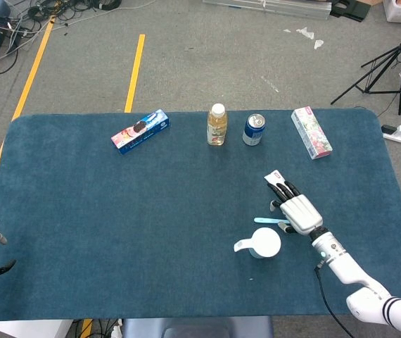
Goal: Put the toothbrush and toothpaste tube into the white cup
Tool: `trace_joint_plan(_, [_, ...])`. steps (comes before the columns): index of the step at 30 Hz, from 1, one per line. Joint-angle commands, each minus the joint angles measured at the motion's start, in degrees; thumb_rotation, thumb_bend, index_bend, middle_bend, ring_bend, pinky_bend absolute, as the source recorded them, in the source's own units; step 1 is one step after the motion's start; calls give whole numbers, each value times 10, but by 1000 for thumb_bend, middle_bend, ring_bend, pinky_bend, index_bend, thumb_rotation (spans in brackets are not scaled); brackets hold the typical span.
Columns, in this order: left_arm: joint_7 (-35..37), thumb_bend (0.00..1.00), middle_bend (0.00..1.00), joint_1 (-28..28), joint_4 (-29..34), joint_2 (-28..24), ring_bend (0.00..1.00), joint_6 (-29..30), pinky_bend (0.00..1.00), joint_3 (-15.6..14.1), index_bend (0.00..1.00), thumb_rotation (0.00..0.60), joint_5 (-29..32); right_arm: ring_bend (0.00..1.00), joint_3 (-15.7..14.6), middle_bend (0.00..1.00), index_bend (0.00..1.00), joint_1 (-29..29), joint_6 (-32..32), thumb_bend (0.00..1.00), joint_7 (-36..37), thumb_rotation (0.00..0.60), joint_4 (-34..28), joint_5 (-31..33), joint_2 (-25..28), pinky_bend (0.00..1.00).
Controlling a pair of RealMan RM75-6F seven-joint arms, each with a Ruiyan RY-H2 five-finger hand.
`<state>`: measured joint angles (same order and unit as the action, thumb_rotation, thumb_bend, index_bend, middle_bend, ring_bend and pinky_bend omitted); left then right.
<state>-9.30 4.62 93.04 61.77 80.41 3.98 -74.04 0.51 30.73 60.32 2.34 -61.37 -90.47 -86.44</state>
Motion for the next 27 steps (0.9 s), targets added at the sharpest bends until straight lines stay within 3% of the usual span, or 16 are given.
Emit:
trace_joint_plan(1, [1,0,249,0,0,0,246,0,305,0,468,600,0,0,-1,9,434,4,-5,198,0,600,6,1,-7,61])
trace_joint_plan(27, [7,0,250,-2,1,-2,246,4,306,0,468,600,-5,0,-9,10,456,25,-28,211,14,600,53,4,-54,61])
